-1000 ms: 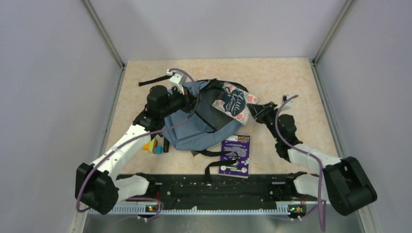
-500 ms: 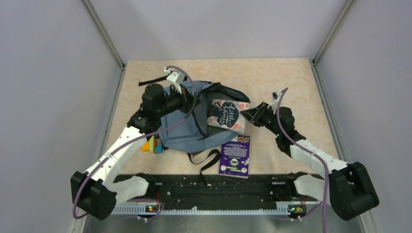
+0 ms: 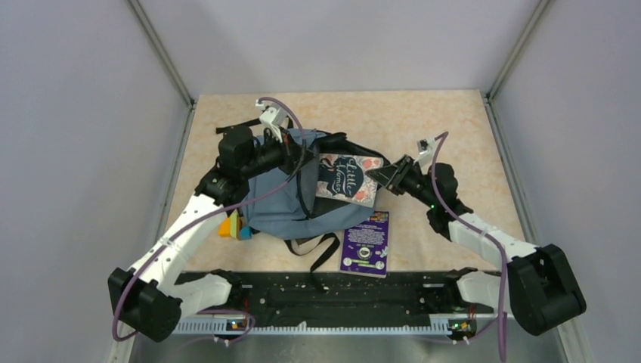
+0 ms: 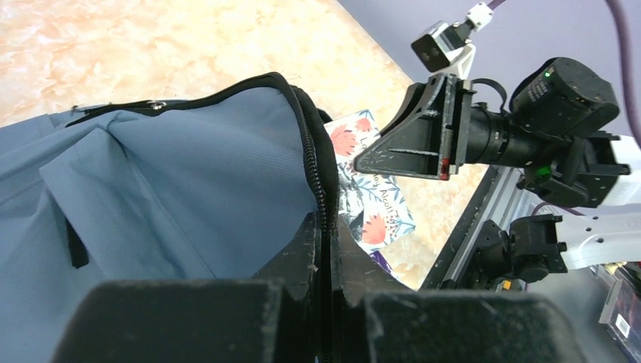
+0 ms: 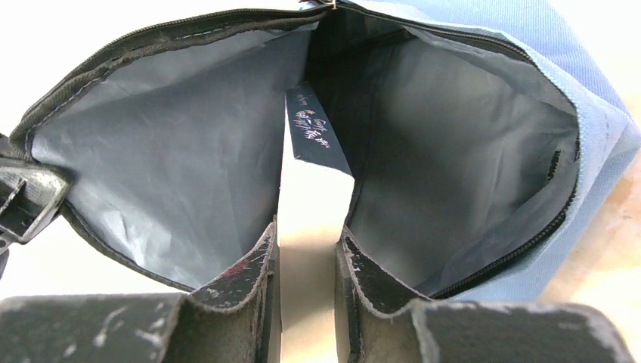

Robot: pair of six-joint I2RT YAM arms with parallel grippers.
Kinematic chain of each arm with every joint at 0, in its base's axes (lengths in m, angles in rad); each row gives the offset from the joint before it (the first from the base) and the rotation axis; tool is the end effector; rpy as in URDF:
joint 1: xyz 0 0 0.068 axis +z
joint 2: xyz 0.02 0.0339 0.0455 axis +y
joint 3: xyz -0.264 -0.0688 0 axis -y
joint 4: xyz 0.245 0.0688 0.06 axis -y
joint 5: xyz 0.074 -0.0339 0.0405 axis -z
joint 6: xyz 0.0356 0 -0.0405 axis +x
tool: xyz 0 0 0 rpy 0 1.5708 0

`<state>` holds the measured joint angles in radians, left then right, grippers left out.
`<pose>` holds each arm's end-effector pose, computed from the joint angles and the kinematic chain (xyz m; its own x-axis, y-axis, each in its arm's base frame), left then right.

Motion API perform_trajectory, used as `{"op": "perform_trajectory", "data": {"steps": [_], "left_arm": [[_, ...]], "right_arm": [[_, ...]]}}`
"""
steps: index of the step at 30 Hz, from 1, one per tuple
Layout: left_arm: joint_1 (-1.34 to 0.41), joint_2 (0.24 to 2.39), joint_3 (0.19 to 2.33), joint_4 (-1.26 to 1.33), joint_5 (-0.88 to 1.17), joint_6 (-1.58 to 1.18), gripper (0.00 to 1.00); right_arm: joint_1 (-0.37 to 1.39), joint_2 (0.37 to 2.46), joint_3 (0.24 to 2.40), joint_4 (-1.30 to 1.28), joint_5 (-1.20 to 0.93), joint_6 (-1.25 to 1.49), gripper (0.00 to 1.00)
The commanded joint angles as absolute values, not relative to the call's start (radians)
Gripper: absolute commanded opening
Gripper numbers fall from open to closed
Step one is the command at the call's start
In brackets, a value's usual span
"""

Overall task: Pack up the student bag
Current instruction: Place the book in the student bag.

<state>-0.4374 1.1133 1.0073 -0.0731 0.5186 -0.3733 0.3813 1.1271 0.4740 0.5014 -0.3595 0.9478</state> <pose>0.2250 -0.1247 0.3654 -0.4456 -0.1413 -0.8840 0.6951 0.5677 -0.4411 0.2216 0.1023 0.2345 -0.6269 0.5677 -0.5336 -0.2777 0.4771 0.8338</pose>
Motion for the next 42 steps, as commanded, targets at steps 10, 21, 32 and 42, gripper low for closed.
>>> {"op": "perform_trajectory", "data": {"steps": [10, 21, 32, 42], "left_arm": [[-0.448, 1.109, 1.125, -0.076, 0.568, -0.402, 0.00], [-0.447, 1.103, 1.145, -0.170, 0.581, -0.336, 0.00], [-0.448, 1.064, 1.024, -0.010, 0.639, -0.340, 0.00], [-0.447, 1.059, 0.995, -0.038, 0.607, -0.295, 0.00]], "right_arm": [[0.458, 1.289, 0.567, 0.701, -0.266, 1.014, 0.00], [0.543, 1.376, 0.600, 0.831, -0.222, 1.061, 0.00], [0.654, 1.674, 0.680, 1.031, -0.112, 1.109, 0.00], [0.700, 1.761, 0.810, 0.808, 0.047, 0.911, 0.19]]}}
